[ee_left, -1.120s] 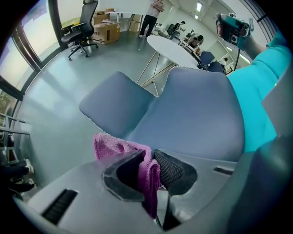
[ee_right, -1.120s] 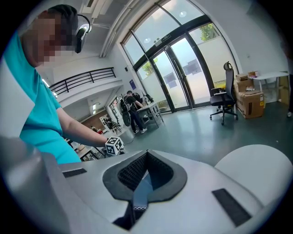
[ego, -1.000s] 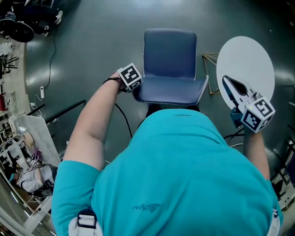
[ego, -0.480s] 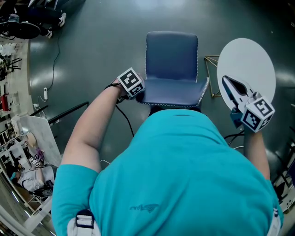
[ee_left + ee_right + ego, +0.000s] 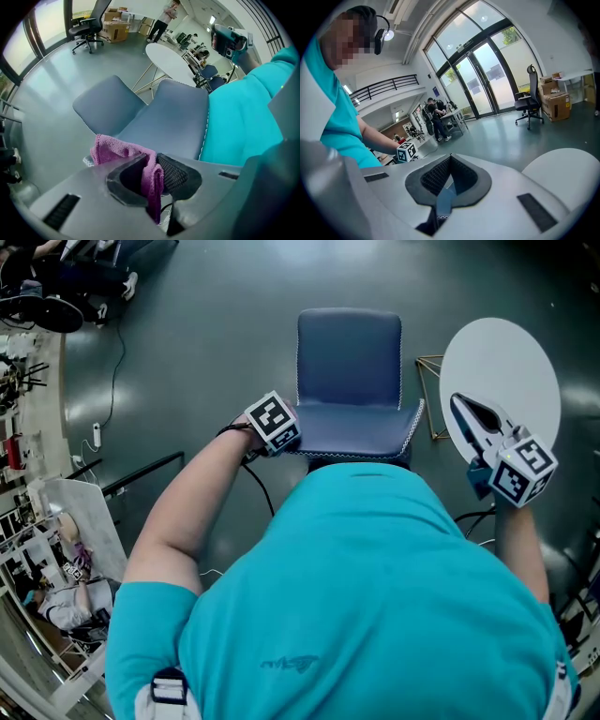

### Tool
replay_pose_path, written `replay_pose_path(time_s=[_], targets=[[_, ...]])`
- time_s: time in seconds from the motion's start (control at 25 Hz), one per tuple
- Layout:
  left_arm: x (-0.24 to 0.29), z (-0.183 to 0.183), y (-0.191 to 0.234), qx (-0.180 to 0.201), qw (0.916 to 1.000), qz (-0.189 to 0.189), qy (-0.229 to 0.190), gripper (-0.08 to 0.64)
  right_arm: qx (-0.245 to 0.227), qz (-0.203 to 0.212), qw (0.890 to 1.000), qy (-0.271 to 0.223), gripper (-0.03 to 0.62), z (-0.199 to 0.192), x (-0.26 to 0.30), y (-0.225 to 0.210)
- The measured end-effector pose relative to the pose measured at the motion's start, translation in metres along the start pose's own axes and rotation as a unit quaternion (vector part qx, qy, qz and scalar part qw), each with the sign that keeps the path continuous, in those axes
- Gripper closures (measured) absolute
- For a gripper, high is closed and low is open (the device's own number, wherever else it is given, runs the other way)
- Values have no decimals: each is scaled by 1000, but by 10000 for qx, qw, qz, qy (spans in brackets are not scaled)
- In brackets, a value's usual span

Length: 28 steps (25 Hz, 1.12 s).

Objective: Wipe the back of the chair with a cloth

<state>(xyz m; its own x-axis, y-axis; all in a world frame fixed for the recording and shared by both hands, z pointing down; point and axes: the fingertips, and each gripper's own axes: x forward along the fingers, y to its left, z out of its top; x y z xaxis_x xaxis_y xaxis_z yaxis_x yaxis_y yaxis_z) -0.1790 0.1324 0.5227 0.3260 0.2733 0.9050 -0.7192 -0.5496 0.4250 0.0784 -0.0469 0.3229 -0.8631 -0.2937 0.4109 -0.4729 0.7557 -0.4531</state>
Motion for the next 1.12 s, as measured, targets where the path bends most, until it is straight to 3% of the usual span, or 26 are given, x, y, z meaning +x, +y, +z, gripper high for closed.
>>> replay_pose_path(time_s=[0.36, 0.52, 0.72, 1.12], targets=[[-7, 5, -11, -237, 9996, 11, -117, 482, 87, -91, 9999, -90, 595, -4, -6, -4], [-9, 14, -33, -353, 9984, -372, -244, 482, 126, -141, 9997, -125, 595, -5, -13, -4], [-7, 28, -61, -229, 9972, -665, -271, 482, 154, -180, 9995, -185, 595, -8, -19, -3], [-10, 84, -112, -93, 9893, -1322, -607, 482, 221, -344, 9988, -252, 595, -10, -48, -13]])
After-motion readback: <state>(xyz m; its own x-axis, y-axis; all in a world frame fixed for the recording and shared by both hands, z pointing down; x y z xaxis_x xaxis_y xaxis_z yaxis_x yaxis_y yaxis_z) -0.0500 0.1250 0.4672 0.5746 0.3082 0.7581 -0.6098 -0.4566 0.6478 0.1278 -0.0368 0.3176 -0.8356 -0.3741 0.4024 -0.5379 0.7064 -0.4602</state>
